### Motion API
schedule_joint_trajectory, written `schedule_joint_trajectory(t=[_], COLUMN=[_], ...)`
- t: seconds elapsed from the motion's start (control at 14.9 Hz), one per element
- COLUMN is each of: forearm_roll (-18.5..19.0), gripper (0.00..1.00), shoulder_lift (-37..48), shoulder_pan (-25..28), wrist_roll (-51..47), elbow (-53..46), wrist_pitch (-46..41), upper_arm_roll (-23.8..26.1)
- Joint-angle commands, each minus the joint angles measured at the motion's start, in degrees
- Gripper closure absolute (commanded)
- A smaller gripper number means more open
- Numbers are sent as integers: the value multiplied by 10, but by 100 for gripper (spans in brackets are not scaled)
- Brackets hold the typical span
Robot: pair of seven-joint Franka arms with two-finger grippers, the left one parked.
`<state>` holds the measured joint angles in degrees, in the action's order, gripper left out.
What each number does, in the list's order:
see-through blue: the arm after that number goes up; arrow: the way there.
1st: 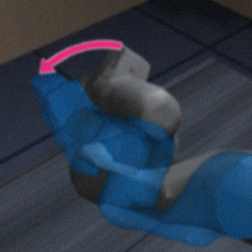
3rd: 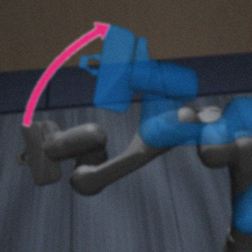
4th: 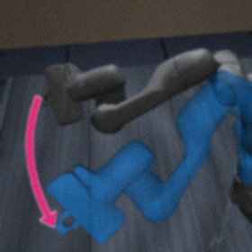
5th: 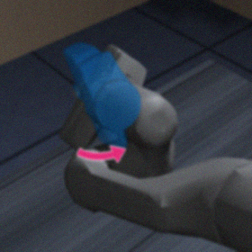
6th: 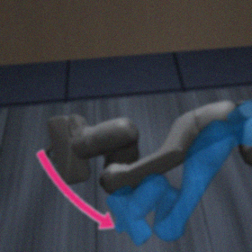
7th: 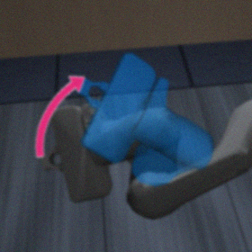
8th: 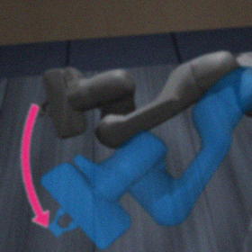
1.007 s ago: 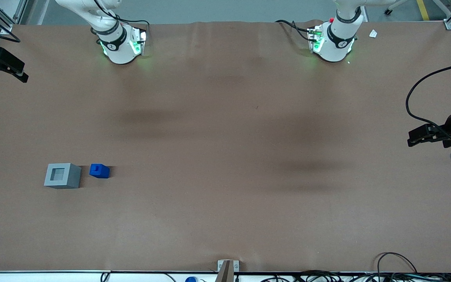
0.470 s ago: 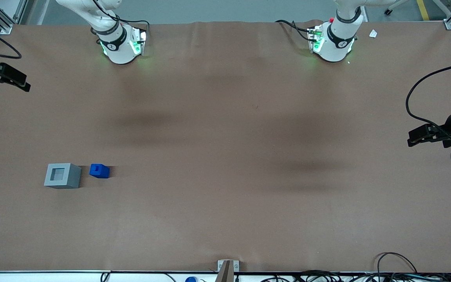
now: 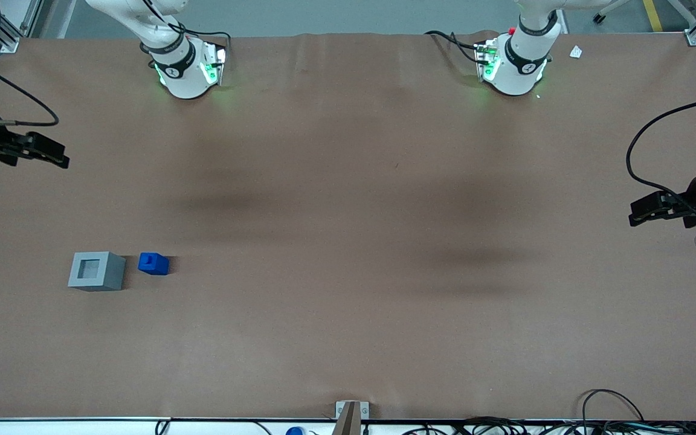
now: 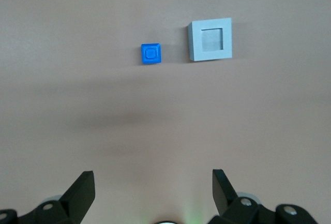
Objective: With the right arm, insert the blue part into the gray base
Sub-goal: 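Move the open right gripper down over the blue block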
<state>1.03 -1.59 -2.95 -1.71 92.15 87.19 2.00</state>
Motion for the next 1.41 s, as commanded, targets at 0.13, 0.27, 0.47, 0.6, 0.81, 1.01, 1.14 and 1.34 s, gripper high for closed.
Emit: schedule_joint_trajectory(t=[0.13,0.27,0.47,0.6,0.81,1.01,1.14,1.34], forearm_roll=[-2,-3,-7,-6,-6,-6,-6,-6], gripper=[0,0,0,0,0,0,0,0], shoulder_lift=[-42,-67,-94,-116,-129,-134,-150,-156], shoulder_pan=[57,65,62,59,52,48,36,28], wrist_roll=[-78,-89,-90,-88,-87,-80,-73,-41], elbow=[11,13,54,76,141,198,205,236], wrist_pitch=[44,61,137,183,279,374,409,469], upper_arm_roll=[1,1,1,1,1,1,1,1])
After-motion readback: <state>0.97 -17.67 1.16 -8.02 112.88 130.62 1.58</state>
